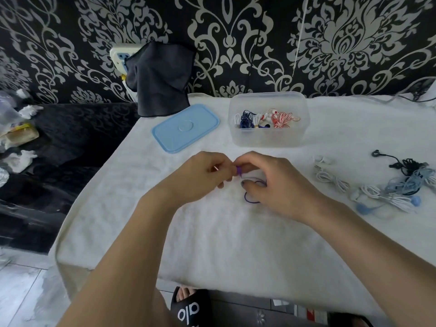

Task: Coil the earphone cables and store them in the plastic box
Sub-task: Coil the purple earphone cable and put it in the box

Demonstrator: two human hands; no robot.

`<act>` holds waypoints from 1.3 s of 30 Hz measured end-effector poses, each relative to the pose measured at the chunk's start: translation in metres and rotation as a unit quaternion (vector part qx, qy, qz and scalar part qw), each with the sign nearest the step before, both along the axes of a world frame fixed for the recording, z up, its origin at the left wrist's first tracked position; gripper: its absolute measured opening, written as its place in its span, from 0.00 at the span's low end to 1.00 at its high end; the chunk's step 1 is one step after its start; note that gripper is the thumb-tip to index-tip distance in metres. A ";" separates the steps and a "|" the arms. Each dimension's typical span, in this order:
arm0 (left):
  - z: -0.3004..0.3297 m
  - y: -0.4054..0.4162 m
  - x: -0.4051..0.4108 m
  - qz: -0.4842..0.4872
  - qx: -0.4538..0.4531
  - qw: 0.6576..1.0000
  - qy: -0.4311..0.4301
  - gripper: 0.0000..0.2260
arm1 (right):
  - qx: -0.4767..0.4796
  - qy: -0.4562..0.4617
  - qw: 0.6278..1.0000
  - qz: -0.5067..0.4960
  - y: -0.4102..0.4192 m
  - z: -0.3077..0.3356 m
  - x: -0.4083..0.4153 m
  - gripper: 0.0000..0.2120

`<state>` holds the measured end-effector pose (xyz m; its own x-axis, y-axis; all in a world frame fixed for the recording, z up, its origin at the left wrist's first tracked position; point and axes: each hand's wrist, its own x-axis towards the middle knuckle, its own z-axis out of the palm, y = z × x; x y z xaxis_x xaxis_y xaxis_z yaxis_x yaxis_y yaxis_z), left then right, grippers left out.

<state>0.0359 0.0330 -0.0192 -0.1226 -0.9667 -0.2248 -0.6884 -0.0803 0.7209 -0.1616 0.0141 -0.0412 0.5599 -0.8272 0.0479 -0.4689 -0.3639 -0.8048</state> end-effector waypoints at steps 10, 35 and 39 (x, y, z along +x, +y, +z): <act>-0.003 -0.013 0.001 0.094 -0.026 0.995 0.037 0.12 | 0.064 -0.132 0.982 -0.121 -0.011 0.000 0.002 0.05; 0.005 0.000 -0.015 0.043 -0.116 0.991 0.047 0.04 | 0.097 -0.163 0.974 -0.126 -0.008 0.013 -0.002 0.06; 0.007 0.000 -0.017 0.052 -0.110 0.990 0.073 0.06 | 0.095 -0.175 0.972 -0.122 -0.008 0.014 -0.002 0.05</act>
<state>0.0193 0.0335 -0.0119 -0.0363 -0.9993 0.0055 -0.5715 0.0253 0.8202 -0.1637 0.0057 -0.0272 0.3222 -0.9461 0.0337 -0.2075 -0.1053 -0.9726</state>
